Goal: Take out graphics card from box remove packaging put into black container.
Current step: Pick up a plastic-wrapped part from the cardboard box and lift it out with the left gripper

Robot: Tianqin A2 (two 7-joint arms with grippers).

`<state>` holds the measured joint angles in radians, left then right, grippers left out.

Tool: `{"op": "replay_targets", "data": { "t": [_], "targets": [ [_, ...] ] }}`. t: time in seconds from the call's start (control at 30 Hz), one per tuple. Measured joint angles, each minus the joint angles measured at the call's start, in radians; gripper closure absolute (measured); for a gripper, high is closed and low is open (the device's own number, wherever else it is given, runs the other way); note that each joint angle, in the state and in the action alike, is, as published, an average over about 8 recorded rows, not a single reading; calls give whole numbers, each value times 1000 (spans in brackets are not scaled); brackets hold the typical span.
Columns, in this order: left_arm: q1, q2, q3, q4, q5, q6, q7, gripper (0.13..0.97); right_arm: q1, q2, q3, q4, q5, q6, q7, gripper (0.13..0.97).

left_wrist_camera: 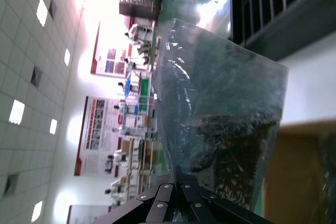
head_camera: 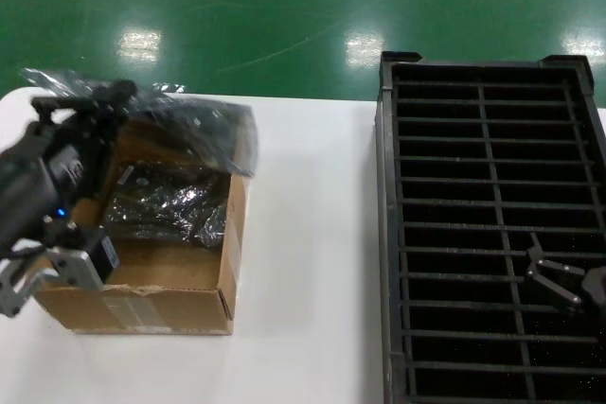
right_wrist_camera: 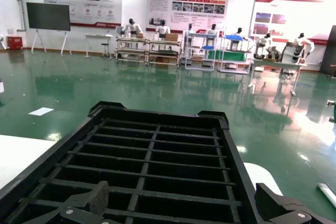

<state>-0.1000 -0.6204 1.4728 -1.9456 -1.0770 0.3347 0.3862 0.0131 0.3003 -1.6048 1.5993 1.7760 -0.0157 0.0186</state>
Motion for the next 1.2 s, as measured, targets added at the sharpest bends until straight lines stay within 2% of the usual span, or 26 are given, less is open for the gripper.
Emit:
{"op": "replay_targets", "data": {
  "t": [0.17, 0.33, 0.5, 0.7, 0.83, 1.2],
  "targets": [
    [67, 4, 39, -48, -40, -26, 6, 958, 0, 0, 0, 0, 0, 0, 0, 129],
    [108, 24, 89, -70, -56, -43, 17, 958, 0, 0, 0, 0, 0, 0, 0, 129],
    [122, 45, 132, -58, -52, -58, 37, 958, 0, 0, 0, 0, 0, 0, 0, 129],
    [118, 52, 167, -30, -37, -80, 75, 958, 0, 0, 0, 0, 0, 0, 0, 129],
    [109, 53, 171, -17, -18, -89, 97, 958, 0, 0, 0, 0, 0, 0, 0, 129],
    [93, 70, 142, -4, 22, -68, 104, 958, 0, 0, 0, 0, 0, 0, 0, 129]
  ]
}}
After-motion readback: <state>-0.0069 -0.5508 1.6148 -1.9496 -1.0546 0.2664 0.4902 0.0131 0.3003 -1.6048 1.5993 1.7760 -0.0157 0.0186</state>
